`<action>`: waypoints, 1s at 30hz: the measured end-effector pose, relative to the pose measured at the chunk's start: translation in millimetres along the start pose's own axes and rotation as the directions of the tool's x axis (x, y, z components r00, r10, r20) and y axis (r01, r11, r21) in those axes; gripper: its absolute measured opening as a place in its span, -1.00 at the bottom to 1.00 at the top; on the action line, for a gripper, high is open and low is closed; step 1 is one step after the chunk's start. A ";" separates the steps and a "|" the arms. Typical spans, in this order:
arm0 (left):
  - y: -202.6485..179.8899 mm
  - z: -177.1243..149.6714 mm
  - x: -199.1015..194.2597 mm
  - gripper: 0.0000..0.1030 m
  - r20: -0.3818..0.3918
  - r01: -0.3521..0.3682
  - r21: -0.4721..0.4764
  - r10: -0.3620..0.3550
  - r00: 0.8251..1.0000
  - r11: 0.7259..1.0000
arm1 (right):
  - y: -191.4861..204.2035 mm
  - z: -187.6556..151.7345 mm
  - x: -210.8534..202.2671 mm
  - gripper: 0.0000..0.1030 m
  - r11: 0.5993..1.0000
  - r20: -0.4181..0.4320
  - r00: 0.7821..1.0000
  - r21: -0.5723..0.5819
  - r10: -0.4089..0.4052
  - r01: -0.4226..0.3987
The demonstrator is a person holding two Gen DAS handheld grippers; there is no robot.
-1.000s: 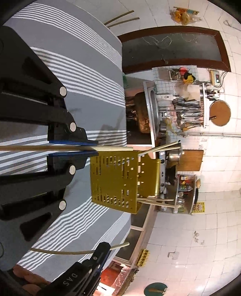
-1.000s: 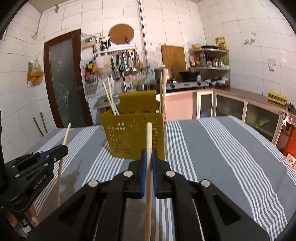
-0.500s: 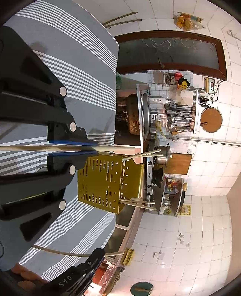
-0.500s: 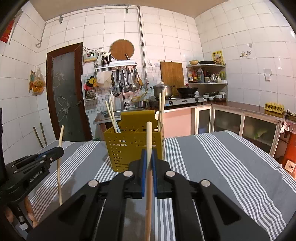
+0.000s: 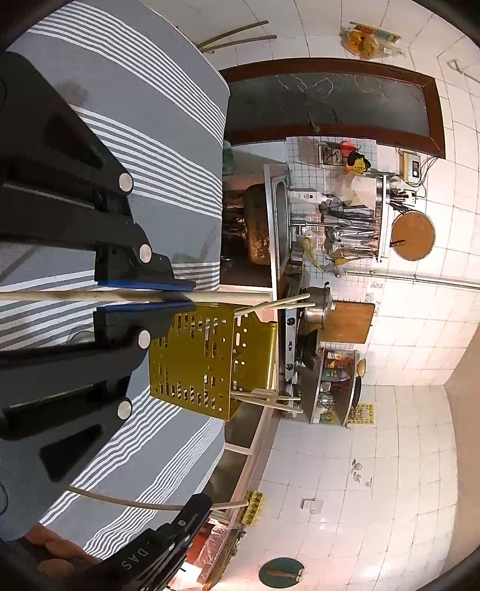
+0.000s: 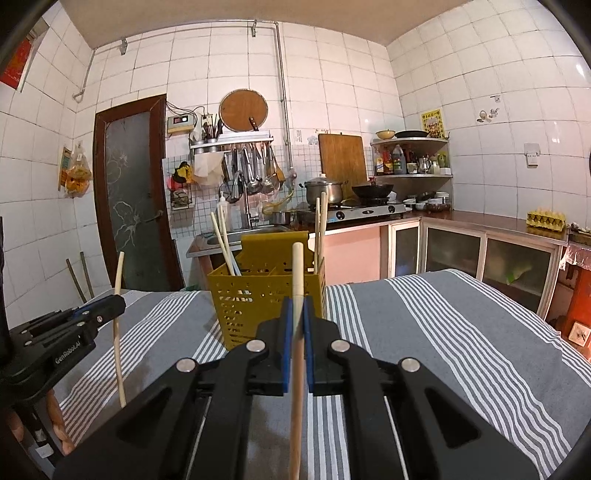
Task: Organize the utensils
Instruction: 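Lift both chopsticks and carry them over the yellow holder, then lower both chopsticks into the yellow holder and open both tools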
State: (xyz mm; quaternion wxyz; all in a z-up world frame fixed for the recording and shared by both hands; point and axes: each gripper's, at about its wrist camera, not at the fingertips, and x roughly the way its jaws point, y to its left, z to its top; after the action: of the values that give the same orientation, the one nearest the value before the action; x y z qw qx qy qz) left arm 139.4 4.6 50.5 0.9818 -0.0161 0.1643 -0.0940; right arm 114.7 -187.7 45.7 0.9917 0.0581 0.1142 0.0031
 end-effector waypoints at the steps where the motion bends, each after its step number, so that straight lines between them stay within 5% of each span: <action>1: -1.0 0.2 -0.8 -0.91 0.001 0.001 0.001 -0.001 1.000 1.000 | 0.9 -0.3 -1.6 -0.88 1.000 0.006 1.000 -0.001 0.000 0.000; 15: -2.7 22.6 -2.2 -0.91 0.004 0.034 -0.004 -0.034 0.999 0.999 | 4.5 15.6 0.4 -0.88 1.000 0.023 1.000 -0.010 -0.013 0.013; 30: -13.8 150.1 39.7 -0.91 0.146 0.126 -0.021 -0.122 0.982 0.992 | -9.1 114.8 60.6 -0.88 0.999 0.174 0.984 0.029 -0.047 0.043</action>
State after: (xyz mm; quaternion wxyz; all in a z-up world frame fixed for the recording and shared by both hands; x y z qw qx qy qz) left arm 222.7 -16.3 180.6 0.9830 -0.0480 0.0927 -0.1509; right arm 199.7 -208.7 141.9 0.9969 0.0681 0.0282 -0.0259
